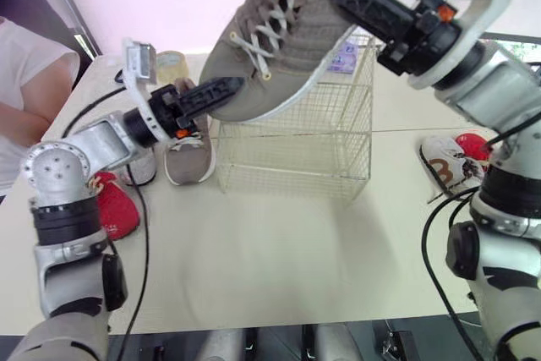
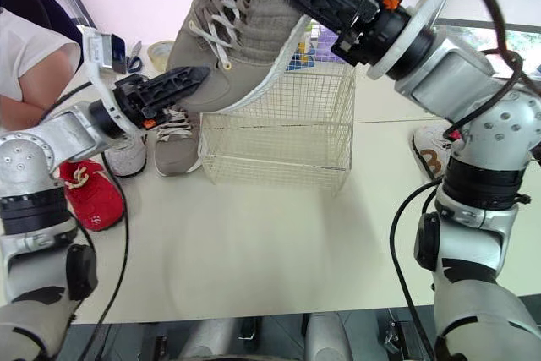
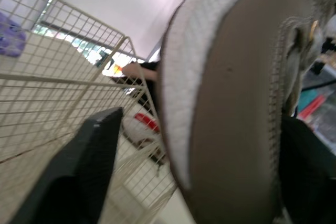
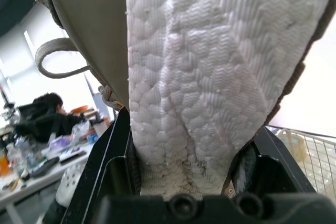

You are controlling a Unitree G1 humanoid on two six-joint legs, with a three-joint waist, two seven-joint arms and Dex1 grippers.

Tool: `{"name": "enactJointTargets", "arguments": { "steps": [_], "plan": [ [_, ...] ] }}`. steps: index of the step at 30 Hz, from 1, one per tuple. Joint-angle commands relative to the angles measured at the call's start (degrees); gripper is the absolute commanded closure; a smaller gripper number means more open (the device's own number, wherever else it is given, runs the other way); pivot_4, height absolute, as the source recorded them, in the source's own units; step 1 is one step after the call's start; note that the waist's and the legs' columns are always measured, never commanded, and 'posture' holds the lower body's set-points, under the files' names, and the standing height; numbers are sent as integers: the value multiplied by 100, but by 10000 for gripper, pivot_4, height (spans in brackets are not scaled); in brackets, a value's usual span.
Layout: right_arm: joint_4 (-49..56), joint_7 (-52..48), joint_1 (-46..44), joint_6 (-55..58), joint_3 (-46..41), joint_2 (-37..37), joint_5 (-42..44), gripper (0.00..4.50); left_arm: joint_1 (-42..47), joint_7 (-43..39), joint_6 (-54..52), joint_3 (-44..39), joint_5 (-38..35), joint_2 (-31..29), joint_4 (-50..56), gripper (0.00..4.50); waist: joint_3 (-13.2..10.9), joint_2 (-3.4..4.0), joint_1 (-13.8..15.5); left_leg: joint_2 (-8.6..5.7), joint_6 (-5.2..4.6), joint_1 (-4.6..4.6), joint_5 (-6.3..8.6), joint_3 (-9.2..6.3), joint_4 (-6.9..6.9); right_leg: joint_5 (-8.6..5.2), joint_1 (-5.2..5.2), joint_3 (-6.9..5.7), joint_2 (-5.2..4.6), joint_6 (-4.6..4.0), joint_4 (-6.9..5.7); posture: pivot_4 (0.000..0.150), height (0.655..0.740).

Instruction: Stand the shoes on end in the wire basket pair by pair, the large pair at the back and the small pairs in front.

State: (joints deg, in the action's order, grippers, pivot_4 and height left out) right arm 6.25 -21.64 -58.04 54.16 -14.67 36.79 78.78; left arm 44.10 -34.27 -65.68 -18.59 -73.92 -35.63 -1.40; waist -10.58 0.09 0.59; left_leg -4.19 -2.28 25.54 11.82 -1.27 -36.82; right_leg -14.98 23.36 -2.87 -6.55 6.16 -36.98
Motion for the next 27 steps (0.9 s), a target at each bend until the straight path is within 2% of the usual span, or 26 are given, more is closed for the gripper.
{"name": "enactJointTargets", "arguments": {
  "steps": [1,4,8,11,14,19,23,27],
  "plan": [
    [-225,-693,-256,70,-85,414,-265,28196,203,-837,195,135,439,-475,-170,636,0,0,6,0,0,0,0,0,2,0,0,0,0,-1,1,1500,7400],
    [-617,-1554,-425,62,200,887,-884,28196,422,-1651,340,416,888,-905,-437,636,-1,1,7,0,0,6,1,0,3,-2,2,-1,-2,-5,11,1500,7400],
    [-1096,-2676,-822,-271,691,1257,-1837,28196,720,-2412,602,771,1407,-1117,-705,636,-3,4,-9,0,0,11,3,3,21,2,11,-1,-3,-11,54,1500,7400],
    [-2154,-3590,-1660,-995,1224,1460,-2985,28196,893,-2826,742,966,1707,-1138,-805,636,-4,6,-34,-1,0,13,2,9,52,14,10,1,-3,2,80,1500,7400],
    [-3354,-4499,-2628,-1927,1721,1484,-4048,28196,918,-2954,755,1018,1819,-1040,-793,636,-7,8,-44,-3,17,35,-9,26,73,20,40,12,2,14,78,1500,7400],
    [-5164,-5415,-4015,-3071,2008,1193,-5178,28196,664,-2911,726,941,1841,-892,-462,636,-9,7,-139,-2,50,97,-32,39,85,20,115,15,12,17,64,1500,7400],
    [-6178,-5849,-4514,-4039,2125,1025,-5969,28196,505,-2748,649,762,1746,-822,-251,636,-12,7,-177,0,50,92,-31,58,82,20,116,17,13,18,61,1500,7400],
    [-6792,-6387,-4550,-4686,2199,879,-6515,28196,317,-2539,589,583,1633,-758,-10,636,-13,8,-172,0,51,79,-31,69,72,25,116,36,13,25,33,1500,7400]
  ]
}}
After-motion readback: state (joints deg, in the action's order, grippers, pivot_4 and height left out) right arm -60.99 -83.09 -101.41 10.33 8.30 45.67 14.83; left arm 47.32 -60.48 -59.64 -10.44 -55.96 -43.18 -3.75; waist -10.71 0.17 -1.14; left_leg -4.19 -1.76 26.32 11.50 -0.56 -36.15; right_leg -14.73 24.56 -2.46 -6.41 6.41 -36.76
